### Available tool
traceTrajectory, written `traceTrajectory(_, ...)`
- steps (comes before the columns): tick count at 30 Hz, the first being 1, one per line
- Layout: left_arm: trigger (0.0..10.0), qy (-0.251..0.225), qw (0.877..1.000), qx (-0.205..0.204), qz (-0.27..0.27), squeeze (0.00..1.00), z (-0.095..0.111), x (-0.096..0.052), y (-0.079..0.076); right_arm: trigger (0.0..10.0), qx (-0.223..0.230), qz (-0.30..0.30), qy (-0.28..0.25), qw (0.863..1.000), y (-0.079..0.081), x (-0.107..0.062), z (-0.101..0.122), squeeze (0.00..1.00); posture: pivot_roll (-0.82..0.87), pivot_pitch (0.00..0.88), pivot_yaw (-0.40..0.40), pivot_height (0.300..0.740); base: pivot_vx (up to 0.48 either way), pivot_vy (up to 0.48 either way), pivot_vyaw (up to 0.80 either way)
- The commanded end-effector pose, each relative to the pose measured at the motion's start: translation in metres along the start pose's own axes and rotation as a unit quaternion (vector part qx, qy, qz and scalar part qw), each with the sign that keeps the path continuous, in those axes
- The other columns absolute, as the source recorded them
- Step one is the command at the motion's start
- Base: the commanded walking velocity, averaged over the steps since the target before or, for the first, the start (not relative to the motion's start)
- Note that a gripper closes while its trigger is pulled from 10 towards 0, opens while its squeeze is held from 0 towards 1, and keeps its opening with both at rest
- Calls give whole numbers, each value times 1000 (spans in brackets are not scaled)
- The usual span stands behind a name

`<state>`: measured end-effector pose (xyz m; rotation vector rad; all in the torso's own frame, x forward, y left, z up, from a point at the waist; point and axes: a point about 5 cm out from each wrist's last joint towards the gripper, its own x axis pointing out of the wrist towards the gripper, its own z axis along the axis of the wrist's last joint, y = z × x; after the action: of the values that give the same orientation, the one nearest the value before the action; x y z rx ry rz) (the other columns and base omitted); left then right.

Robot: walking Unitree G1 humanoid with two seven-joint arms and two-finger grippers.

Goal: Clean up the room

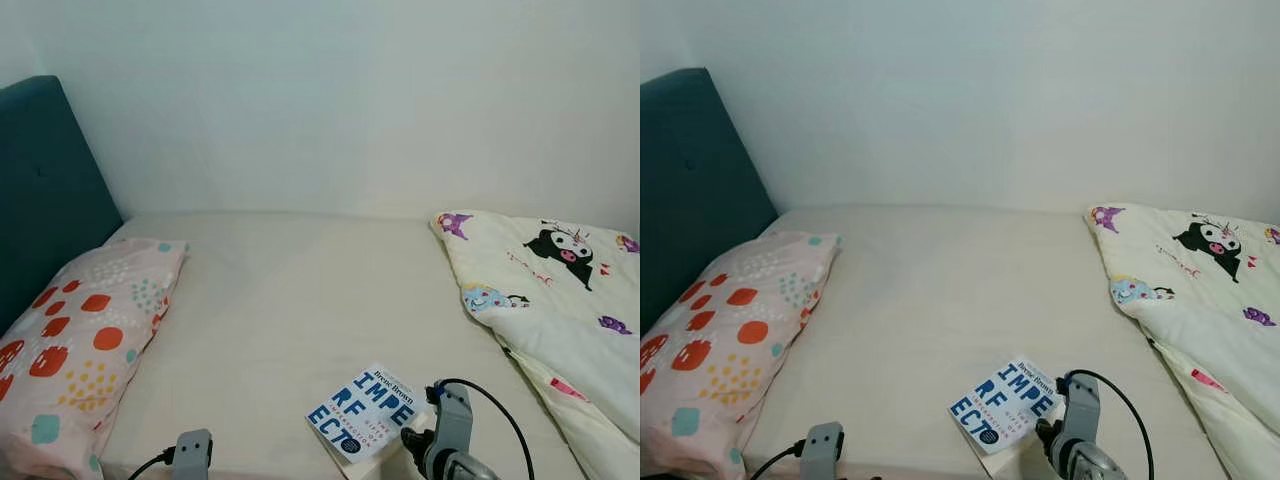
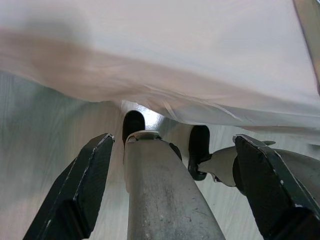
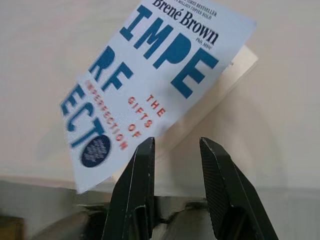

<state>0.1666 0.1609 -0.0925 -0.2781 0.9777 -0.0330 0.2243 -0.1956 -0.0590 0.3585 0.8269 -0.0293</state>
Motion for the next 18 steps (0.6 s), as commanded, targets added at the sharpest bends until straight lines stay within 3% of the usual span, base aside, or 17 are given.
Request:
traceTrajectory(1,10000,13,1000,2,5,0,-8,-2,4,10000,49,23,4,999,7,1,-8,369,-93,0,11,726,0,0,0)
traceTrajectory(2,10000,14,1000,3,5,0,-9,-3,5,10000,65,30,-7,997,9,1,-6,1000,-92,0,13,726,0,0,0)
traceTrajectory(7,10000,14,1000,5,6,0,-8,-3,7,10000,89,28,-28,995,9,2,1,1000,-91,0,17,726,0,0,0)
traceTrajectory(15,10000,4,1000,2,5,0,-2,-3,9,10000,79,-11,-27,996,1,1,5,1000,-90,0,21,726,0,0,0)
traceTrajectory(16,10000,3,1000,1,4,0,-1,-2,9,10000,98,-16,-30,995,-1,1,6,592,-91,0,22,726,0,0,0)
traceTrajectory(17,10000,2,1000,1,4,0,0,-2,9,10000,117,-16,-32,992,-3,0,7,0,-91,0,23,726,0,0,0)
traceTrajectory(18,10000,2,1000,1,4,0,0,-2,8,10000,138,-12,-36,990,-4,0,8,0,-92,0,25,726,0,0,0)
